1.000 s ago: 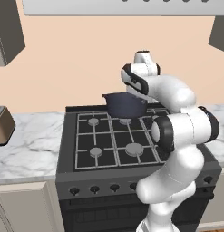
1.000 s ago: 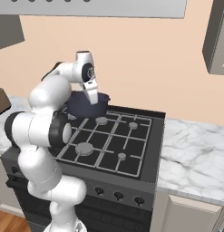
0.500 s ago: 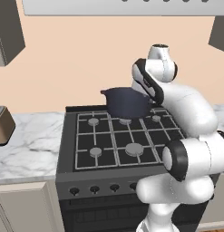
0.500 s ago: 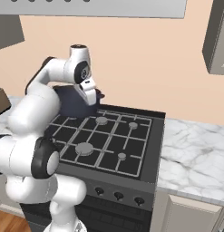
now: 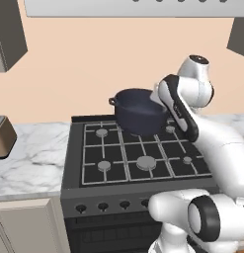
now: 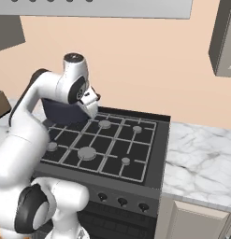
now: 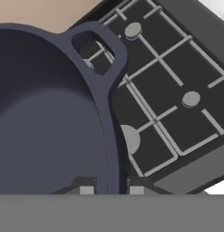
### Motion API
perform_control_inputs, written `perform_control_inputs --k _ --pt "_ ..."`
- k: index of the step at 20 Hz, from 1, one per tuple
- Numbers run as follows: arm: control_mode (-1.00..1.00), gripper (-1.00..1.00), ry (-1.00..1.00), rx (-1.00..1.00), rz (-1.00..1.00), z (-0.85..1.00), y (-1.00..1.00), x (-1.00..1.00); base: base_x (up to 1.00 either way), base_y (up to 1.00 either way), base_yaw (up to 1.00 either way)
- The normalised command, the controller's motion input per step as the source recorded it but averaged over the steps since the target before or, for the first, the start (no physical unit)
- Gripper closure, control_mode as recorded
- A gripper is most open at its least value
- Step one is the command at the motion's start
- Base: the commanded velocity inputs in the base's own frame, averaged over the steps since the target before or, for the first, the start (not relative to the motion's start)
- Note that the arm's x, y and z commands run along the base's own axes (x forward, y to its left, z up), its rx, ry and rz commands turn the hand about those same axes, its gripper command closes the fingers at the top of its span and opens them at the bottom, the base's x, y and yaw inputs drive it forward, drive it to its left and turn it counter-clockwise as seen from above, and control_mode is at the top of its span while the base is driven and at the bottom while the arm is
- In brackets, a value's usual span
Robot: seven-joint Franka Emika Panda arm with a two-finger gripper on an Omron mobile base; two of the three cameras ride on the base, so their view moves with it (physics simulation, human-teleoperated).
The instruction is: Move the pot and pan from the stove into the sink.
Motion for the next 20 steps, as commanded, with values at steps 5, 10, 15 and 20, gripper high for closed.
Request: perform_control_inputs --k 5,10,15,20 --pt "-1.0 1.0 -0.15 0.0 0.24 0.0 0.0 -0.54 0.0 0.0 0.0" --pt "-1.0 1.0 -0.13 0.0 0.25 0.0 0.0 -0.54 0.0 0.0 0.0" --pt "-1.0 1.0 -0.19 -0.02 0.25 -0.1 0.0 -0.42 0.0 0.0 0.0" --pt "1.0 1.0 0.0 0.0 0.01 -0.02 0.01 -0.09 -0.12 0.0 0.01"
